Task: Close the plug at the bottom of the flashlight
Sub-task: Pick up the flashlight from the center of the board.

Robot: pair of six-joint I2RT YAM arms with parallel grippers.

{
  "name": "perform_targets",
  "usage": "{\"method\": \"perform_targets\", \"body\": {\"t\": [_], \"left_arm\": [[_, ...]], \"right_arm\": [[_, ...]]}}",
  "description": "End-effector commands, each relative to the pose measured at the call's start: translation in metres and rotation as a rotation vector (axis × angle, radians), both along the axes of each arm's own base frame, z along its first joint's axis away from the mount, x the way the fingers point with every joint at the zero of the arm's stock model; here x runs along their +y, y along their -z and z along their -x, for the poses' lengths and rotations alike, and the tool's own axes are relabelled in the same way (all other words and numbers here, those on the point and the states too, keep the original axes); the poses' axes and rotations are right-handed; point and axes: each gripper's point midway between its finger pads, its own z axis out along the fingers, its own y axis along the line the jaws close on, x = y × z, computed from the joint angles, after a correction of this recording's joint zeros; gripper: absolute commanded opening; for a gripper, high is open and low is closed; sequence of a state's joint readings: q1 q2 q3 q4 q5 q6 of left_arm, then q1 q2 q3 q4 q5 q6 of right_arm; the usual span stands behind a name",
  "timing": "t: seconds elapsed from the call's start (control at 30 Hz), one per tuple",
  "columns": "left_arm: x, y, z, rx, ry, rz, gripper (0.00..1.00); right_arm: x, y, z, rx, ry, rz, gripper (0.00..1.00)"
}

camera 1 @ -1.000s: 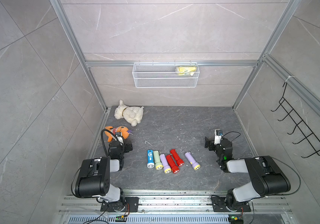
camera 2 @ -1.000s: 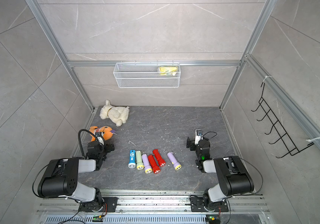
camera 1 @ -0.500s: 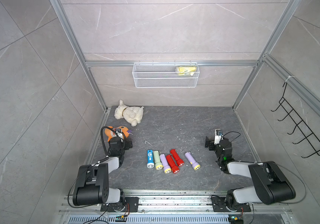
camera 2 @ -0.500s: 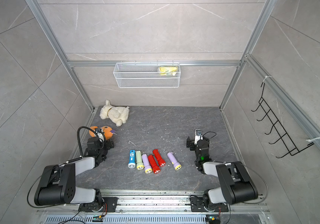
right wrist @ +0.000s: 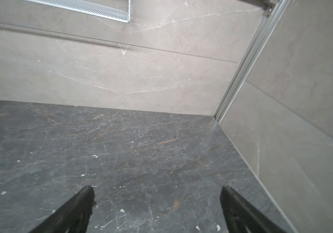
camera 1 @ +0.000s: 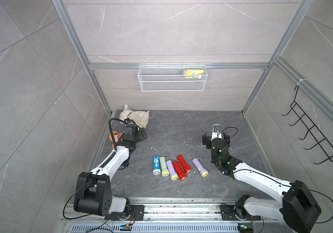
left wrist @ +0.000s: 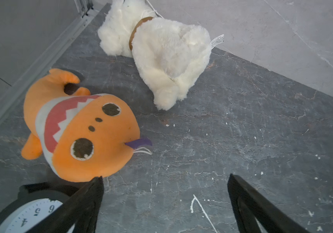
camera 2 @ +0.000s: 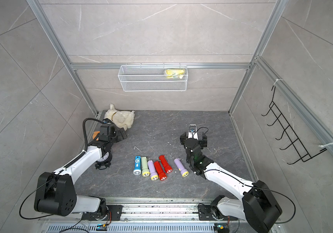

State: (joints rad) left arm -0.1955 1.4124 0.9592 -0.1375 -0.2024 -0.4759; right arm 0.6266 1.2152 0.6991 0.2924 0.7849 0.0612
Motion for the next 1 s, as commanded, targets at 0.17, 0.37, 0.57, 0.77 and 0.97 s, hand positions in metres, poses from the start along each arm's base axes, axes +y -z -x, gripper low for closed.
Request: {"method": "perform_targets", "body": {"t": [0.17, 0.37, 0.57, 0.77, 0.97], "left_arm": [[-0.037, -0.005, 0.021, 0.154, 0.096, 0.209, 1.0], [-0.067, -0.004, 0.096, 0.246, 0.196, 0.09, 0.98], [-0.088, 0.023, 0.162, 0.229, 0.211, 0.333, 0.89], [-0.072, 0.049, 0.19, 0.259, 0.147, 0.299, 0.87], [-0.082, 0.074, 0.182, 0.379, 0.158, 0.199, 0.86]], "right_arm": [[0.023, 0.067, 0.013, 0.352, -0.082, 0.019, 0.94], [0.057, 0.084, 0.024, 0.538, -0.239, -0.04, 0.69], [0.072, 0.07, 0.022, 0.521, -0.309, -0.084, 0.42], [0.086, 0.057, 0.013, 0.548, -0.358, -0.063, 0.46], [0.09, 0.055, 0.016, 0.549, -0.369, -0.103, 0.5]]}}
